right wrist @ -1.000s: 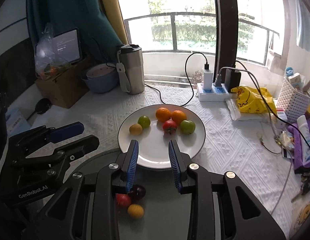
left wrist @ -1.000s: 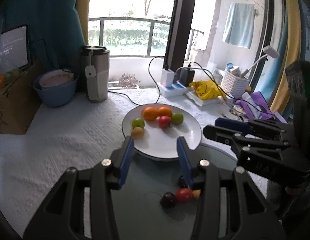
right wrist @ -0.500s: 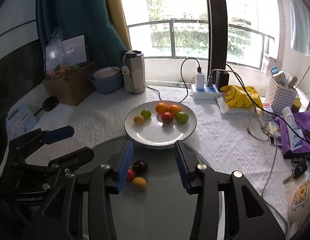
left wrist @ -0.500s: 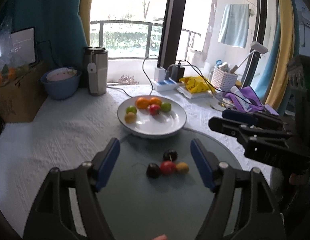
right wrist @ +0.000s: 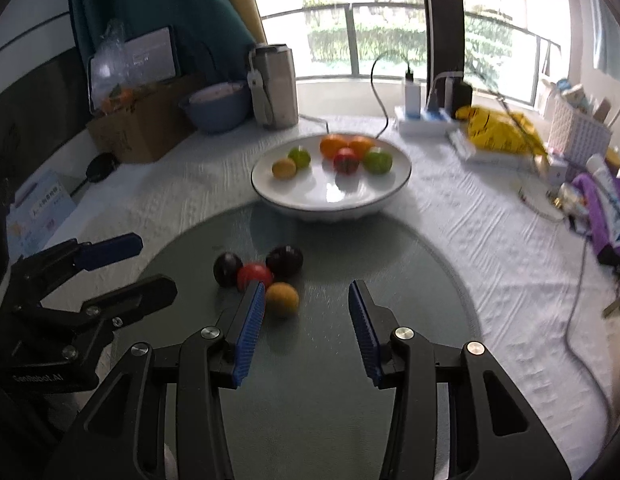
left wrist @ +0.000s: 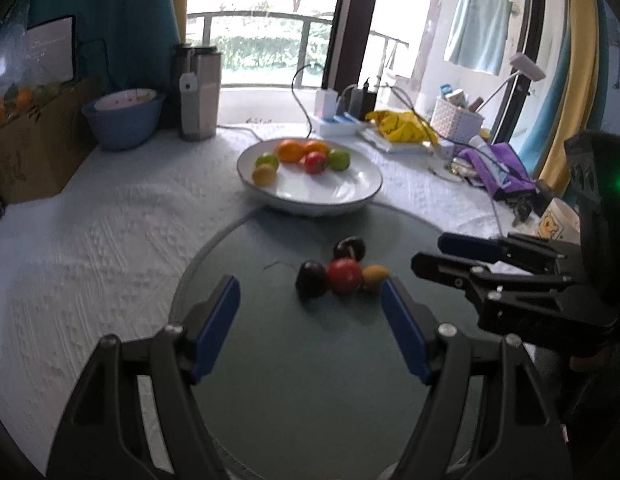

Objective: Organize fruits
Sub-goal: 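Grasp the small yellow fruit with the right gripper while the left grasps a dark plum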

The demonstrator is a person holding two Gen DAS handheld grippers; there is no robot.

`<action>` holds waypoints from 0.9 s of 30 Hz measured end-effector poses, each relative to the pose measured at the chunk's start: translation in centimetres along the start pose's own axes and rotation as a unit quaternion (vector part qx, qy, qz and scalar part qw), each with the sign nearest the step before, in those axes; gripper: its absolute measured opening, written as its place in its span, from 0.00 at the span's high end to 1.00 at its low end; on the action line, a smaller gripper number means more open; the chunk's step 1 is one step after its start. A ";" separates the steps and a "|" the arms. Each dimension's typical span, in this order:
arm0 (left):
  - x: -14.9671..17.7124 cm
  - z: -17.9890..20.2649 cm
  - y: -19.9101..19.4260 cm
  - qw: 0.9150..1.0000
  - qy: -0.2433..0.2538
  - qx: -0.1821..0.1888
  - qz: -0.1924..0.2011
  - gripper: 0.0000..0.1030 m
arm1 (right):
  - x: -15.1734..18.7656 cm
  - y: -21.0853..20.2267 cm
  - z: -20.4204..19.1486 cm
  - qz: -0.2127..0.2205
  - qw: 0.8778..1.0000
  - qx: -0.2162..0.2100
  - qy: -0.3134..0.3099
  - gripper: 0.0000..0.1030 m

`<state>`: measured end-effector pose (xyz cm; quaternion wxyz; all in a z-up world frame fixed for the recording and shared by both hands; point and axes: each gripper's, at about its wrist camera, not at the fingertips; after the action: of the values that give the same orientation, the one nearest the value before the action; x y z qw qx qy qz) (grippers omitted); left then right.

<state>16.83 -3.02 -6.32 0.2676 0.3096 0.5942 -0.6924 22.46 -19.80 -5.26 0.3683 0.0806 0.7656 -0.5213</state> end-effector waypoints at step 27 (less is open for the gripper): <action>0.2 -0.2 5.8 0.997 0.035 -0.025 -0.067 0.29 | 0.0 4.5 0.1 -0.048 0.998 -0.041 -0.009 0.75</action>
<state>21.01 -3.69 -10.25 0.2072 0.2857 0.6397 -0.6828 24.79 -17.92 -8.66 0.3530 0.0234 0.7860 -0.5071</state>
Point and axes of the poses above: each gripper's, at about its wrist camera, not at the fingertips, and y roughly the way its jaws point, z to its right, x to its underside, and after that the axes turned 4 degrees about y, right-handed
